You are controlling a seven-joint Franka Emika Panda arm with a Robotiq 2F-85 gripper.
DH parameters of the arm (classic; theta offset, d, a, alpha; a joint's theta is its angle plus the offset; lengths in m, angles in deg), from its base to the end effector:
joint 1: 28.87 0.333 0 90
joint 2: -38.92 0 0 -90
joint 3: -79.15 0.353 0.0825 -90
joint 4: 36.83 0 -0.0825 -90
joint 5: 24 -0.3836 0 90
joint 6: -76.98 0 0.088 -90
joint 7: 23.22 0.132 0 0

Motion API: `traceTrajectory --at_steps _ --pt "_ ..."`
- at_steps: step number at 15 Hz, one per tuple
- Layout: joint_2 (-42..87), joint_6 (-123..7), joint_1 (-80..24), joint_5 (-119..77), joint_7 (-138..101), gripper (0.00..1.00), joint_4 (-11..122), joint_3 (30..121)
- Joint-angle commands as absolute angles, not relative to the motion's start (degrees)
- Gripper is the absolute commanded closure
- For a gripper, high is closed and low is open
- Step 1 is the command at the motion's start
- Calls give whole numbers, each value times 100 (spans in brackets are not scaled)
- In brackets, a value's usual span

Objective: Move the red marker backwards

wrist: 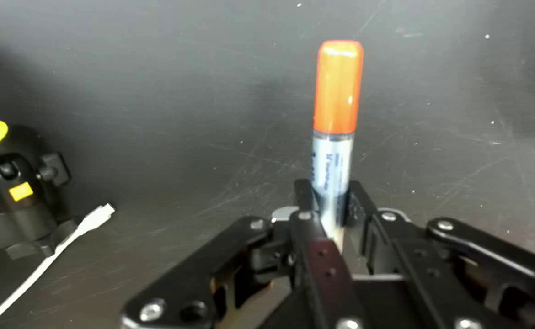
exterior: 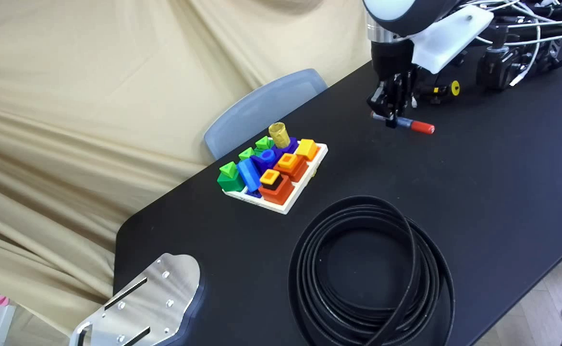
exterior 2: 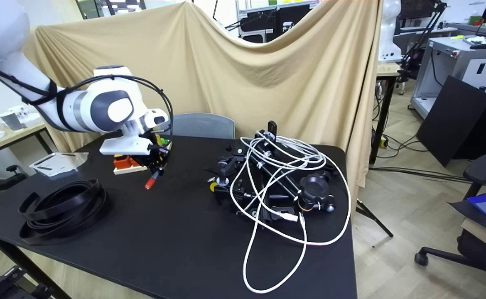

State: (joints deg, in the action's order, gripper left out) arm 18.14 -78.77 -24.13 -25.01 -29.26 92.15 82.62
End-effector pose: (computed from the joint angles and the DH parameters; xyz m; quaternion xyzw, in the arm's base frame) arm 0.5624 0.0808 0.2222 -0.9920 -0.1136 -0.0522 0.0156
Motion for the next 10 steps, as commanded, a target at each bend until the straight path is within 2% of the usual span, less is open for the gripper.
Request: traceTrajectory --at_steps 1,10 --pt "1381 -7580 -2634 -2491 -3278 95 8625 8433" --pt "620 -7800 -2331 -2280 -2717 95 8038 8166"
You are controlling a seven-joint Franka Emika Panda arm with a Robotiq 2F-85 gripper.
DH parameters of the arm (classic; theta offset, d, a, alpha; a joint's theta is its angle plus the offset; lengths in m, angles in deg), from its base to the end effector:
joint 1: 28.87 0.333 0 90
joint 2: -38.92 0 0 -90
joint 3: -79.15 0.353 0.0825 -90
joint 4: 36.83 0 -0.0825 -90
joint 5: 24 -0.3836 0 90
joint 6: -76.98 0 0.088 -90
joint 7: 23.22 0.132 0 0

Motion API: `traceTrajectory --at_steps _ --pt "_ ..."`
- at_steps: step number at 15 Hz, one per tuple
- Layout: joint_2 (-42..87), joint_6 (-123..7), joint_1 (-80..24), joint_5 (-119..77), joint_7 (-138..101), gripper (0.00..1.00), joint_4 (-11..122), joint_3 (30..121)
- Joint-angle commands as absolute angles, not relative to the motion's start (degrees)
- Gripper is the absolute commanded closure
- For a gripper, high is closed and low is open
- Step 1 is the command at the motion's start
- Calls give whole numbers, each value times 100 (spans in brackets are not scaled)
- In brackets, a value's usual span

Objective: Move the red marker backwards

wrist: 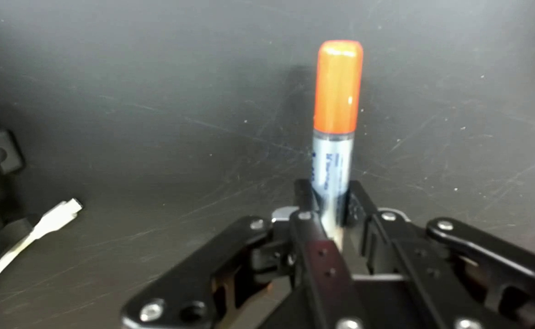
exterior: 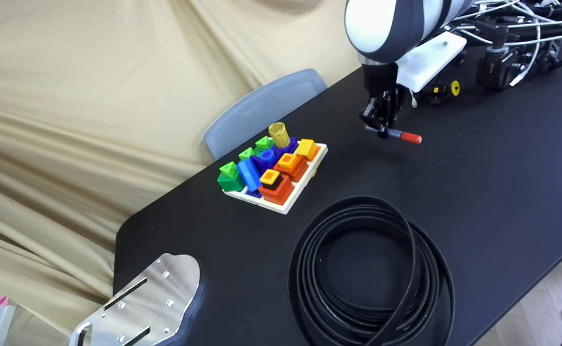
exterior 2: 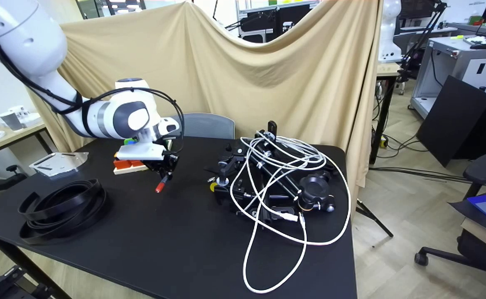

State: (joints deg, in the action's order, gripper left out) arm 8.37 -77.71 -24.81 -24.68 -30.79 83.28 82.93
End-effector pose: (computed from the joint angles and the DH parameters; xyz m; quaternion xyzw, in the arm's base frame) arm 0.6020 0.0823 0.1763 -0.9915 -0.1236 -0.0356 0.0194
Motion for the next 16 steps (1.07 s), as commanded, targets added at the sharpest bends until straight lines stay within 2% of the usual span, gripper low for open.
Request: traceTrajectory --at_steps 1,6,7,9,16 --pt "562 -7797 -2305 -2261 -2674 95 7974 8153" --pt "373 -7897 -2149 -2215 -2464 93 7789 8054" --pt "347 -7922 -2123 -2216 -2423 54 7761 8040" --pt "312 -7964 -2080 -2227 -2351 48 7728 8020" --pt "559 -7794 -2000 -2308 -2063 2 7900 8028"
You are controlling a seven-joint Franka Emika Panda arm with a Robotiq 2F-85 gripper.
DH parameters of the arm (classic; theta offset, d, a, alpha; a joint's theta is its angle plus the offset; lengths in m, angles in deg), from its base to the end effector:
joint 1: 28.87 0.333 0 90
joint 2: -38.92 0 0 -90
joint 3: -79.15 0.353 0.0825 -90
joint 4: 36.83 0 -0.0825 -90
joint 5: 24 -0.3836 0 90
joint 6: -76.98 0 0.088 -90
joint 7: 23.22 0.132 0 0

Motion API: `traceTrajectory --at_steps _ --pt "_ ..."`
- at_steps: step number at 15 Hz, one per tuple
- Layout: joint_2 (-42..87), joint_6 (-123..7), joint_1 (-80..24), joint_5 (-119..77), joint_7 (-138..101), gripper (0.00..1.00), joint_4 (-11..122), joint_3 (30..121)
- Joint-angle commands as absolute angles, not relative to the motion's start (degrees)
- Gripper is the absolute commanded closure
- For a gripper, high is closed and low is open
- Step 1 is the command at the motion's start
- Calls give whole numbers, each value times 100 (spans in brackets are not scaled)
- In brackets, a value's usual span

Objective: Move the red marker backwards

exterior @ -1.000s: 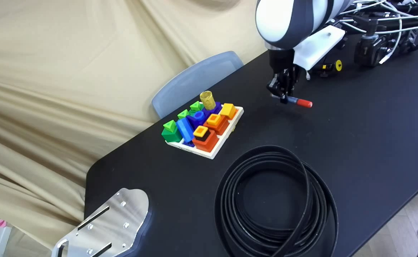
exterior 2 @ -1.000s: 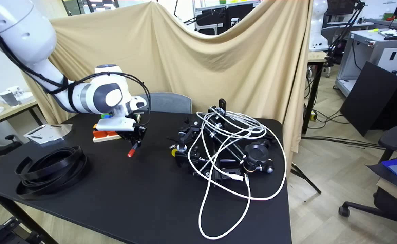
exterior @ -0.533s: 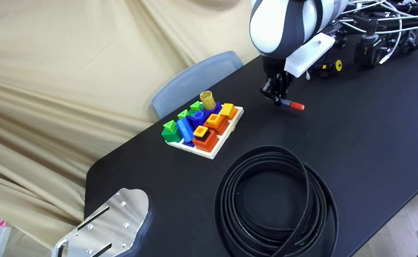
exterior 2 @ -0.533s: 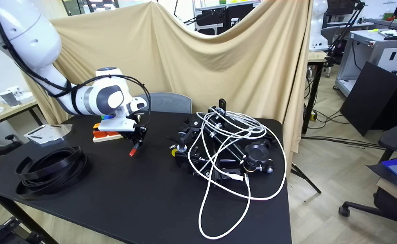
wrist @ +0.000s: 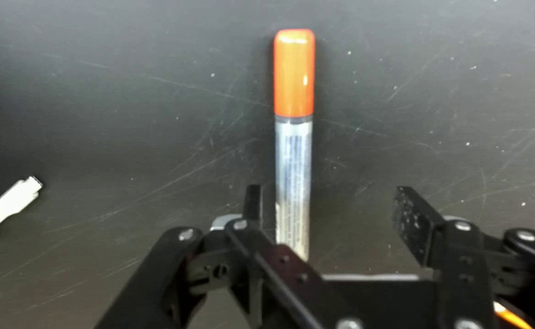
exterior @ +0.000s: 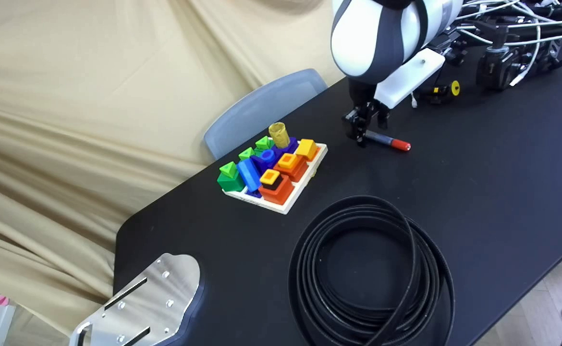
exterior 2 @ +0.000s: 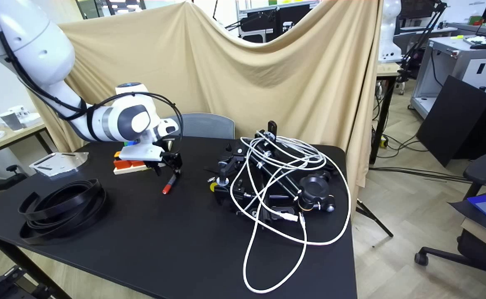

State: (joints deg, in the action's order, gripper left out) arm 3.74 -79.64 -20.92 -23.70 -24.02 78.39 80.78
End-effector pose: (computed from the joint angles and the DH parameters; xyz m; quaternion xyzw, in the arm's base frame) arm 0.6251 0.1052 0.1597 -0.9945 -0.0896 -0.0537 0.0110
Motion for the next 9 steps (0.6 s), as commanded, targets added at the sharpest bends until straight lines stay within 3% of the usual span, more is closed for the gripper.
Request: traceTrajectory --at_steps 1,9 --pt "651 -7774 -1964 -2288 -2008 0 7977 8010" --pt "1779 -7056 -1792 -1989 -1737 0 8788 7926"
